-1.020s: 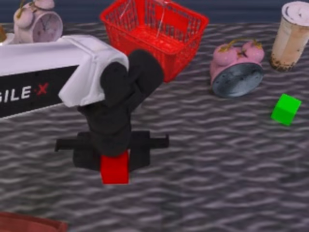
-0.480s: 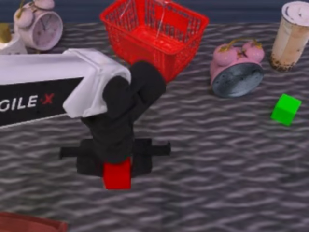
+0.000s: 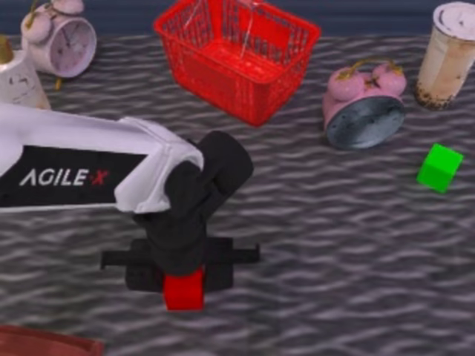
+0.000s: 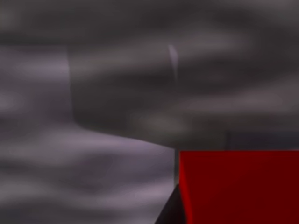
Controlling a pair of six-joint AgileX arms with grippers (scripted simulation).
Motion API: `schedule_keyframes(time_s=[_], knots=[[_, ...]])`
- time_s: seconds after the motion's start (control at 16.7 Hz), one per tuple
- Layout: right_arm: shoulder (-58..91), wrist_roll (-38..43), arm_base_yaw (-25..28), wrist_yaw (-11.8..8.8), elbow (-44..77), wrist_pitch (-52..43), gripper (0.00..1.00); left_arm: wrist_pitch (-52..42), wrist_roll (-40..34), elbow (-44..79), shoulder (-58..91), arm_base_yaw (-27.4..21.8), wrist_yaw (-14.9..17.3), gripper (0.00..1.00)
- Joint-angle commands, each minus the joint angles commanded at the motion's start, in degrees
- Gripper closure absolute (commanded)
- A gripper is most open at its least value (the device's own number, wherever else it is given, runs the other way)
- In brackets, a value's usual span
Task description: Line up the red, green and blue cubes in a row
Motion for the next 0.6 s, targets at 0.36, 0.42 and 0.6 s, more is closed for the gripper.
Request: schedule_keyframes(time_s=[0.36, 0.42, 0.6], knots=[[0.00, 0.00, 0.00, 0.00, 0.00, 0.00, 0.00, 0.00, 0.00, 0.00, 0.00, 0.00, 0.00, 0.70], [0.00, 0.00, 0.00, 0.00, 0.00, 0.00, 0.00, 0.00, 0.00, 0.00, 0.00, 0.00, 0.00, 0.62], [0.00, 0.00, 0.00, 0.00, 0.00, 0.00, 0.00, 0.00, 0.00, 0.00, 0.00, 0.00, 0.00, 0.40]])
